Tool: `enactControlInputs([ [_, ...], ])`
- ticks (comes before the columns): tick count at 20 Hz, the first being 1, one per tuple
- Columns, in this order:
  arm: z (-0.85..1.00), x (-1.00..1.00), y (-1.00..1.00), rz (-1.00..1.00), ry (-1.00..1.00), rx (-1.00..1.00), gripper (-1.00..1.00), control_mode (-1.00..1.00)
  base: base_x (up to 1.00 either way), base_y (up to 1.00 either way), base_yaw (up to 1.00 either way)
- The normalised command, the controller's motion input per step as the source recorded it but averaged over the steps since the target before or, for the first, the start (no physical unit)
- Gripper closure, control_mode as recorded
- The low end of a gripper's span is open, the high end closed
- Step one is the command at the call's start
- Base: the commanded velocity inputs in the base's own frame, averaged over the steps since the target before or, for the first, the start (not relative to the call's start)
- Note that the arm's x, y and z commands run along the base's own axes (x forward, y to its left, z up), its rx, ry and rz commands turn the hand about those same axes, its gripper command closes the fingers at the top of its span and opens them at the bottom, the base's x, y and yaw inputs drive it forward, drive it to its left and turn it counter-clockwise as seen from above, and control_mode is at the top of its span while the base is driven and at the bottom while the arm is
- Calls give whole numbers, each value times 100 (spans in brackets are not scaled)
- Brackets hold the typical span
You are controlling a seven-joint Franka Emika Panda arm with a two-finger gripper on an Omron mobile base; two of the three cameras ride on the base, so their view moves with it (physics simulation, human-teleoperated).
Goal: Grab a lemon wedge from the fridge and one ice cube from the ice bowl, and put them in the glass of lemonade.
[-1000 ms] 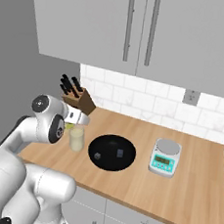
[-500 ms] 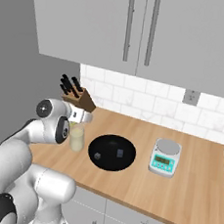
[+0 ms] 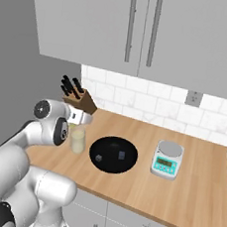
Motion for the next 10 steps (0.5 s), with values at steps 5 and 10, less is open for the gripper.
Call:
enactControlInputs([
  [5, -20, -16, -1, 0, 1, 0, 100, -100, 0, 0, 0],
  [10, -16, 45, 0, 0, 0, -1, 100, -100, 0, 0, 0],
])
